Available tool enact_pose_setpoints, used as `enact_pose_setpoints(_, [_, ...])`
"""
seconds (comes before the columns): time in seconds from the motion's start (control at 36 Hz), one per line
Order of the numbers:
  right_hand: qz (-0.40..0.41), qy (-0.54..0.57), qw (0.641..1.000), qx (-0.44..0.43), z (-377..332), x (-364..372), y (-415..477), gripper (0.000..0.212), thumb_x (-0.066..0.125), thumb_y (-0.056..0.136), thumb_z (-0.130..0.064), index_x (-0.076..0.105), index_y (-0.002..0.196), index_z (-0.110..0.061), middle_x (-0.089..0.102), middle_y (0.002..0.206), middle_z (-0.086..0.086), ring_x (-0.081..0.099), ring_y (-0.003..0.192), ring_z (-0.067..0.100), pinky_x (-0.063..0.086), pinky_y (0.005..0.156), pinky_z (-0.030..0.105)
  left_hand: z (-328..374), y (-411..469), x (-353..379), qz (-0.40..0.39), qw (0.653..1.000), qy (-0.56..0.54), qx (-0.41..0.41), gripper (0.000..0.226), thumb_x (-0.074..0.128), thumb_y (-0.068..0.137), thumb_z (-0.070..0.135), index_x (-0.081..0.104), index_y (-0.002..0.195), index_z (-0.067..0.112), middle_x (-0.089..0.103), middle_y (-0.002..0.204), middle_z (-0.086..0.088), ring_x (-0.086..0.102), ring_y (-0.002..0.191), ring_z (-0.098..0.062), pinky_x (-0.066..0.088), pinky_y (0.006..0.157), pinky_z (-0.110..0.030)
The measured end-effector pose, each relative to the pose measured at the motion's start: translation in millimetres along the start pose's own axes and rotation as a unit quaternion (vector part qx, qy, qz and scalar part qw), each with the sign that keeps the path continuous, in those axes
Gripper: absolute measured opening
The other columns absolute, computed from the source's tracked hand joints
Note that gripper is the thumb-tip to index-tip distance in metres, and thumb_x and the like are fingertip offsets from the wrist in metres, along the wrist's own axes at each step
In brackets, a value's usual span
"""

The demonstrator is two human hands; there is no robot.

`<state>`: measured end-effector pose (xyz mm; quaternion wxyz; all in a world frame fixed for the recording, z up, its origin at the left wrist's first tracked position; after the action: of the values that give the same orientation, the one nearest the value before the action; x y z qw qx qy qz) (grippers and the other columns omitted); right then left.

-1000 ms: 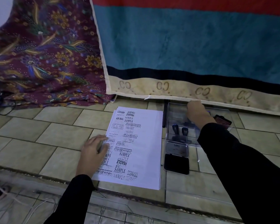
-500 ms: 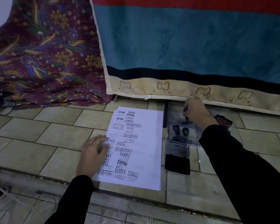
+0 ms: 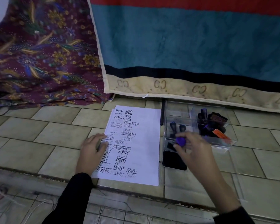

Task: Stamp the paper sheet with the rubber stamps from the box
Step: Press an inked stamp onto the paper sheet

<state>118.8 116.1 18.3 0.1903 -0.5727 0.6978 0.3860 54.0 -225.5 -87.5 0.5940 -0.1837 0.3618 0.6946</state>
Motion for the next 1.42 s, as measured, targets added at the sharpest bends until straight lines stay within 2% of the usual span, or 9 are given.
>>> enact_pose_setpoints(0.14, [-0.025,-0.004,1.0,-0.014,2.9,8.4,-27.4,0.028,0.076,0.074,-0.007,0.067,0.099,-0.016,0.061,0.09,-0.005,0.063,0.072,0.008,0.054,0.071,0.02,3.4,-1.0,-0.7,0.001,1.0,0.007,0.002,0.032,0.056,0.088,0.032,0.068,0.113,0.016,0.061,0.118,0.011,0.054,0.114,-0.016,0.04,0.105,-0.04])
enact_pose_setpoints(0.25, [-0.039,-0.03,0.999,-0.021,5.3,13.8,-30.9,0.031,0.077,0.073,-0.006,0.068,0.102,-0.013,0.062,0.093,-0.003,0.061,0.073,0.007,0.044,0.078,0.011,1.1,-0.4,-0.3,0.0,1.0,0.009,-0.002,0.032,0.055,0.088,0.033,0.069,0.112,0.016,0.063,0.118,0.009,0.055,0.114,-0.018,0.041,0.105,-0.042])
enact_pose_setpoints(0.44, [-0.04,-0.037,0.998,-0.022,5.0,14.9,-36.0,0.033,0.077,0.072,-0.004,0.068,0.103,-0.012,0.061,0.093,-0.004,0.057,0.073,0.001,0.035,0.077,-0.006,0.7,0.3,0.3,-0.003,1.0,0.015,-0.001,0.036,0.053,0.088,0.038,0.069,0.111,0.016,0.066,0.119,0.004,0.057,0.112,-0.02,0.043,0.103,-0.045])
enact_pose_setpoints(0.72, [-0.048,-0.017,0.998,-0.031,6.7,13.8,-37.3,0.034,0.073,0.077,-0.005,0.066,0.109,-0.014,0.06,0.097,-0.007,0.061,0.076,0.001,0.044,0.078,0.003,0.8,0.3,0.2,-0.001,1.0,0.009,-0.001,0.031,0.055,0.088,0.032,0.069,0.111,0.017,0.065,0.119,0.005,0.056,0.113,-0.019,0.043,0.103,-0.046])
enact_pose_setpoints(0.89, [-0.025,0.074,0.995,-0.055,-27.2,24.1,-30.8,0.03,0.072,0.079,-0.011,0.065,0.108,-0.018,0.061,0.097,-0.009,0.062,0.085,0.001,0.055,0.077,0.022,3.4,0.1,-0.8,0.006,1.0,0.016,0.008,0.029,0.056,0.088,0.031,0.07,0.11,0.017,0.062,0.115,0.012,0.057,0.111,-0.017,0.042,0.102,-0.038])
enact_pose_setpoints(0.97, [-0.063,0.112,0.989,-0.075,-51.7,43.2,-26.4,0.027,0.071,0.081,-0.016,0.065,0.107,-0.019,0.061,0.096,-0.008,0.061,0.084,0.001,0.053,0.076,0.021,2.7,0.1,-0.8,0.003,1.0,0.014,0.004,0.029,0.056,0.088,0.031,0.07,0.11,0.017,0.064,0.117,0.009,0.057,0.111,-0.018,0.043,0.102,-0.039])
enact_pose_setpoints(1.14, [-0.146,0.074,0.981,-0.106,-67.0,81.2,-23.6,0.027,0.061,0.089,-0.022,0.06,0.116,-0.019,0.058,0.108,-0.003,0.06,0.089,0.009,0.047,0.081,0.018,1.4,0.2,-0.5,0.003,1.0,0.012,-0.002,0.031,0.057,0.088,0.032,0.07,0.111,0.016,0.065,0.118,0.005,0.056,0.112,-0.018,0.043,0.102,-0.04])
enact_pose_setpoints(1.31, [-0.165,0.053,0.978,-0.116,-66.7,95.9,-26.8,0.028,0.056,0.091,-0.026,0.055,0.119,-0.024,0.053,0.112,-0.006,0.059,0.094,0.011,0.052,0.08,0.029,-1.5,0.8,0.5,0.003,1.0,0.003,-0.001,0.029,0.058,0.088,0.032,0.07,0.11,0.018,0.064,0.116,0.008,0.056,0.113,-0.016,0.044,0.103,-0.039])
enact_pose_setpoints(1.42, [-0.163,0.046,0.977,-0.13,-67.3,98.6,-30.7,0.027,0.056,0.092,-0.026,0.056,0.119,-0.023,0.053,0.109,-0.004,0.06,0.088,0.012,0.05,0.075,0.023,-2.2,1.2,0.4,0.002,1.0,0.005,-0.001,0.029,0.058,0.088,0.032,0.07,0.11,0.017,0.065,0.116,0.007,0.056,0.113,-0.016,0.044,0.103,-0.04])
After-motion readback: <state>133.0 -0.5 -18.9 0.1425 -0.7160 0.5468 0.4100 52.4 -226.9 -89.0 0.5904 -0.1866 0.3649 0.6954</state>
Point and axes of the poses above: each hand's wrist, its own y-axis towards the middle knuckle, its own x-axis out of the palm, z = x × y, the point moved 3 cm from there along y, towards the middle knuckle
